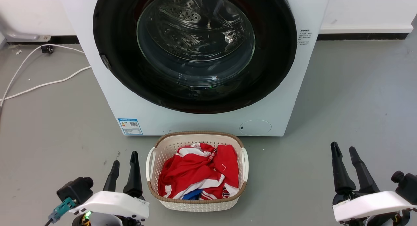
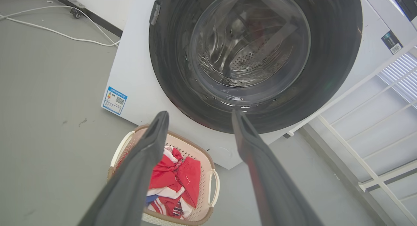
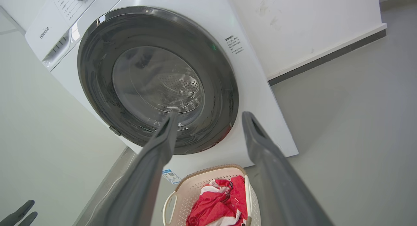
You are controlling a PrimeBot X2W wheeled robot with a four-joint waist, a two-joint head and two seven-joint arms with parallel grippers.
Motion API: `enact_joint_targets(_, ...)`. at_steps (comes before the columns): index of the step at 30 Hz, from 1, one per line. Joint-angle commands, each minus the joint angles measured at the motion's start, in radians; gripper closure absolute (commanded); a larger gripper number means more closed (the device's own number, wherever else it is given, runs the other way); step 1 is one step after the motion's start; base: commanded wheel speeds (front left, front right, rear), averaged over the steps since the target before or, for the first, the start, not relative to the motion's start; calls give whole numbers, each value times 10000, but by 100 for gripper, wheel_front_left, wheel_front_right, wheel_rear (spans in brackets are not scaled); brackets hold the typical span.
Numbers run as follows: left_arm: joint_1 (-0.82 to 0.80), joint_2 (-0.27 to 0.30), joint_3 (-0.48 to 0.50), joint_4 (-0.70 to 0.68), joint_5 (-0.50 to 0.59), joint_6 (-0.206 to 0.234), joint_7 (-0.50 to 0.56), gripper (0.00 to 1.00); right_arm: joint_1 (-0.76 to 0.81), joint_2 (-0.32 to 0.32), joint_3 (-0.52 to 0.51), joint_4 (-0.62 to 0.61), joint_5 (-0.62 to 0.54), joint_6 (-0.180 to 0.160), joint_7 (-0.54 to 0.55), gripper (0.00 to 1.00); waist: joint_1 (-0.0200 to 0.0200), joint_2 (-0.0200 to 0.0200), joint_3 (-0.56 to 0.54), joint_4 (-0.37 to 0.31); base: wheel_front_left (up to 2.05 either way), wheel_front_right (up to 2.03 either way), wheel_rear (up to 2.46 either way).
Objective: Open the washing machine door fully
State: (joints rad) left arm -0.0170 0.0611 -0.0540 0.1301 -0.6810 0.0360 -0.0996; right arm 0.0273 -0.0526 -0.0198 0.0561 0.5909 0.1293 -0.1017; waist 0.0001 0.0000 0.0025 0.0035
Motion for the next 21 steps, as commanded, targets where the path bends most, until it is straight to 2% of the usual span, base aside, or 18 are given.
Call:
enact_joint_targets(1,5,118,-92,-199,432,90,-123,0,48,-1,24,-278,-432,17,-134,0,0,0,4,6,0,0,0)
enact_joint_targets(7,31,191,-293,-340,1051,254,-269,0,120,2,80,-478,-1051,18,-272,0,0,0,10,24,0,0,0)
enact_joint_targets(8,57,239,-447,-437,1508,376,-386,0,203,5,113,-579,-1483,18,-386,0,0,0,7,31,0,0,0)
enact_joint_targets(21,160,366,-858,-649,2818,681,-718,0,406,12,117,-920,-2703,19,-713,0,0,0,-5,52,0,0,0)
